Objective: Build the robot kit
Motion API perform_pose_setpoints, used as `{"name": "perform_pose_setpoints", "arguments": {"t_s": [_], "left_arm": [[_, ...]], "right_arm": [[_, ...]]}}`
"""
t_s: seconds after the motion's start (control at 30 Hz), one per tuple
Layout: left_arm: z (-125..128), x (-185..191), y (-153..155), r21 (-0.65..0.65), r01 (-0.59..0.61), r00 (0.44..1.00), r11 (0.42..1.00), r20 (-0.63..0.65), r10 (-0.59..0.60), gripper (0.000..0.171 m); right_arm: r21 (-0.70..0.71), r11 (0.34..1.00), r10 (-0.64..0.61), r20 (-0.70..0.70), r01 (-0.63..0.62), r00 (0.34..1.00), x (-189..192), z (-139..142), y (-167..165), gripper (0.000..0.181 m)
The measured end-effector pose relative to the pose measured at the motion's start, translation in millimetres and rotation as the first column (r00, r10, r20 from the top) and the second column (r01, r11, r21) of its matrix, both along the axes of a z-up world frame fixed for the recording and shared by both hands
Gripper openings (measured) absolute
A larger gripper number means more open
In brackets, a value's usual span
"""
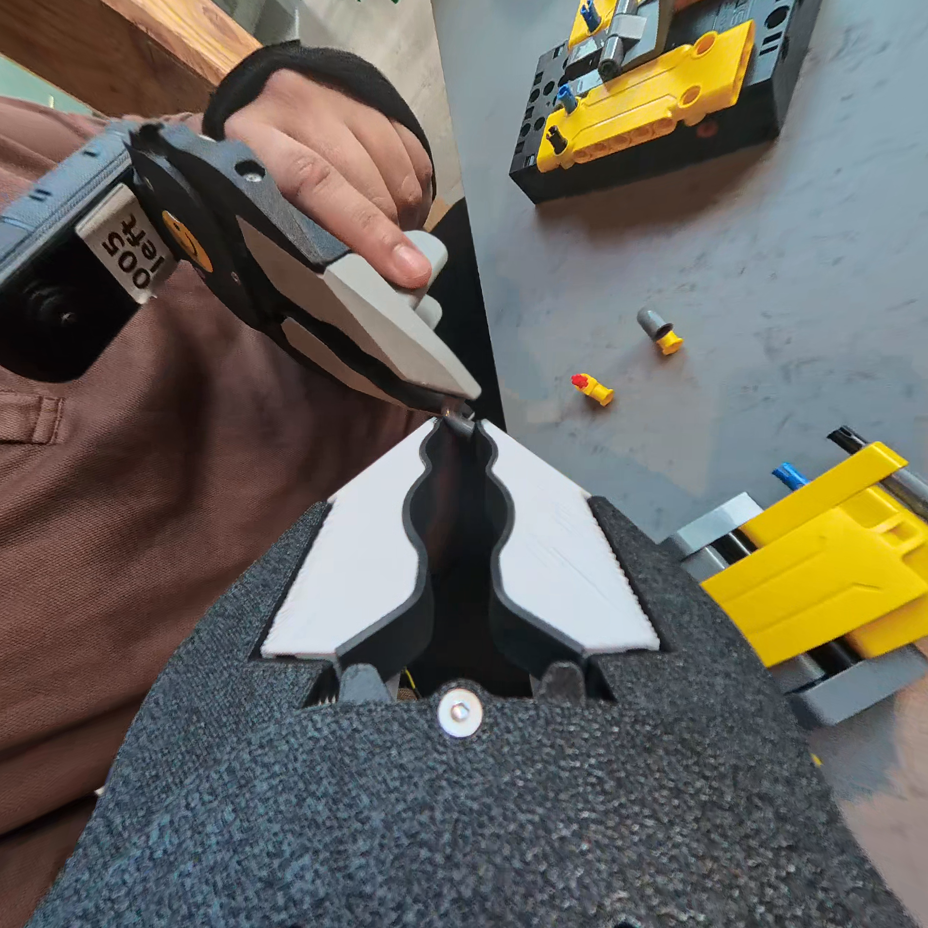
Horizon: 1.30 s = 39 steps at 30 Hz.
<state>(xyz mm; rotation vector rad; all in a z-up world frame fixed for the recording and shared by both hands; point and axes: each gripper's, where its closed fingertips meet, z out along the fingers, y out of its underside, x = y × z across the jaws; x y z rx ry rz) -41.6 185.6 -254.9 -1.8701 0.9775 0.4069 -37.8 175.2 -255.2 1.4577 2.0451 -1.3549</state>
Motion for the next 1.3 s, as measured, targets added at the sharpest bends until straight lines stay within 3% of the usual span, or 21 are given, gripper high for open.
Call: {"name": "perform_pose_setpoints", "arguments": {"t_s": [0.17,0.27,0.33,0.43,0.5,0.7,0.8,1.03,1.3], "left_arm": [[-6,1,0,-0.01,-0.011,1.0,1.0,-0.017,0.011,0.006],[-7,-5,3,-0.006,-0.08,0.995,0.997,0.063,0.08,0.005],[-8,-11,4,-0.028,-0.141,0.977,0.99,0.159,0.144,0.005],[-10,-13,2,-0.099,-0.17,0.909,0.981,0.37,0.194,0.005],[-8,-13,0,-0.124,-0.162,0.86,0.979,0.469,0.201,0.005],[2,-5,-3,-0.135,-0.082,0.753,0.988,0.64,0.15,0.005],[7,-1,-6,-0.116,-0.041,0.718,0.992,0.688,0.11,0.005],[4,0,-8,-0.105,-0.034,0.743,0.994,0.662,0.095,0.005],[8,5,-8,-0.091,-0.026,0.682,0.995,0.726,0.084,0.005]], "right_arm": [[-0.006,1.0,-0.005,0.003,0.005,1.0,1,0,-3,0.013],[0.003,0.999,-0.053,-0.038,0.053,0.998,-6,2,1,0.012],[0.073,0.993,-0.083,-0.148,0.095,0.986,-15,4,8,0.014],[0.18,0.978,-0.034,-0.35,0.103,0.936,-16,16,9,0.013],[0.261,0.96,0.013,-0.406,0.102,0.914,-14,17,9,0.012],[0.359,0.93,0.135,-0.528,0.076,0.839,-12,25,-3,0.012],[0.414,0.908,0.181,-0.531,0.067,0.828,-12,21,-4,0.012],[0.416,0.908,0.201,-0.521,0.041,0.83,-11,17,-7,0.008],[0.369,0.928,0.174,-0.531,0.042,0.829,-8,20,-7,0.008]]}}
